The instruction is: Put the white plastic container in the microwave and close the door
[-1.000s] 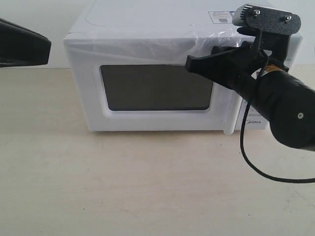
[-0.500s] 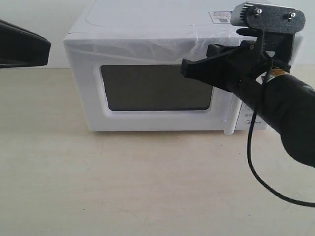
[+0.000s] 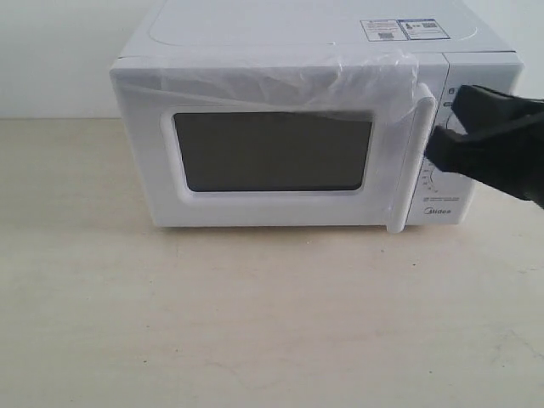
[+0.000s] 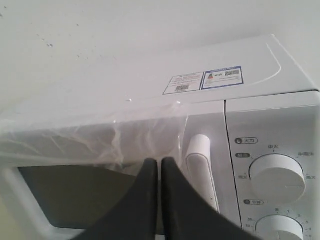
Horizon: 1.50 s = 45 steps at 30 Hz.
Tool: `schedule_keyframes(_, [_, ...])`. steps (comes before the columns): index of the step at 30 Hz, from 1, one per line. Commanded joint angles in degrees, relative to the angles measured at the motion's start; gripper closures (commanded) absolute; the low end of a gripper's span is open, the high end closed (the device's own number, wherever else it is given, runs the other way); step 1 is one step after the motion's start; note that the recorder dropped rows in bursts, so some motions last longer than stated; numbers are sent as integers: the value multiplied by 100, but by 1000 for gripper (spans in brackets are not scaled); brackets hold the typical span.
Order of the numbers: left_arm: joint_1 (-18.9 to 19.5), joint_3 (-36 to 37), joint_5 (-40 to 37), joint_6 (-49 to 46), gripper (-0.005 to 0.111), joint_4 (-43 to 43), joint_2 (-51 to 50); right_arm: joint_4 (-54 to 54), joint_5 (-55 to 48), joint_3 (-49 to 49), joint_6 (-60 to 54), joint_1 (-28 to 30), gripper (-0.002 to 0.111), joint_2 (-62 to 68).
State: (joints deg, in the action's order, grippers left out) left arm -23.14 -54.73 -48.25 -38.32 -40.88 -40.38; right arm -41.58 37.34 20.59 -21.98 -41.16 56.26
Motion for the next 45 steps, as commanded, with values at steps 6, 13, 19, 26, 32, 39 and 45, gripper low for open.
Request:
schedule_keyframes(6, [-14,814,243,670,102,-18,1275,-536,-916,-585,-783,-7,108,-2325])
schedule_keyframes(13, [-14,1150,242,843,102,-40,1976,-895,-2356,-696,-1201,-7,108,-3759])
schedule_keyframes(19, [-14,1327,130,1133,102,-40,2497,-895,-3530,-696,-1201,-7,108,-4547])
schedule_keyframes(26, [-14,1577,130,1215,102,-40,3087,-895,-4132,-696,-1201,-7,108,-4770])
schedule_keyframes(32, [-14,1855,144,1378,102,-40,3230,-895,-4188,-696,-1167,-7,108,-4770])
schedule_keyframes(39, [-14,1880,25,1532,102,-40,3230,-895,-4188,-696,-1157,-7,108,-4770])
schedule_keyframes(45, [-14,1880,41,1532,102,-40,3230,-895,-4188,-696,-1157,-7,108,-4770])
